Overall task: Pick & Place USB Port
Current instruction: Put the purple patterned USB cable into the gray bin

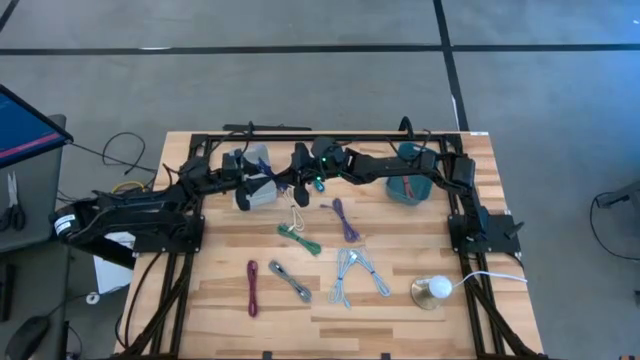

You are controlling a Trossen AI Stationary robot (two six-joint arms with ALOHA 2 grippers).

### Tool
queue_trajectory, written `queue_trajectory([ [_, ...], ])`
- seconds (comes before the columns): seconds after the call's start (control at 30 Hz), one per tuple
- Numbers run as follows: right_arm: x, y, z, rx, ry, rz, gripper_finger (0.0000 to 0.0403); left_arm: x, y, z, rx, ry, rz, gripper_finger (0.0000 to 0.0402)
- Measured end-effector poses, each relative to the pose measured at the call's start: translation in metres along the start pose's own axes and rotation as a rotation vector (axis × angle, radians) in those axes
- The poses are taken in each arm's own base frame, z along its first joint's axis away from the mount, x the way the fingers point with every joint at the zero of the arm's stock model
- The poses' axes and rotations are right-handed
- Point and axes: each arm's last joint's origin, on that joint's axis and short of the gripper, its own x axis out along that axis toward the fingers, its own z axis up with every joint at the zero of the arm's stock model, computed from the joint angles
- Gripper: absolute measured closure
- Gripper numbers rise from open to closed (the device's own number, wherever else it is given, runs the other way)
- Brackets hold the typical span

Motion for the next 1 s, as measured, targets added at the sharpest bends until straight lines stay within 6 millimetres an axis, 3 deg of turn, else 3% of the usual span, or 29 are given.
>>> queue_trajectory([
  [0.23,0.0014,0.0044,-0.0002,-0.016,0.001,0.010,0.0402,0.0000,-0.0003,0.0021,0.012,-0.021,-0.004,0.0275],
  [0.63,0.0014,0.0045,-0.0003,-0.018,0.002,0.013,0.0401,0.0000,-0.0003,0.0022,0.017,-0.021,-0.003,0.0370],
  [1.0,0.0004,0.0042,0.0010,0.001,0.000,0.004,0.0334,0.0000,-0.0002,0.0018,0.019,-0.018,-0.001,0.0377],
])
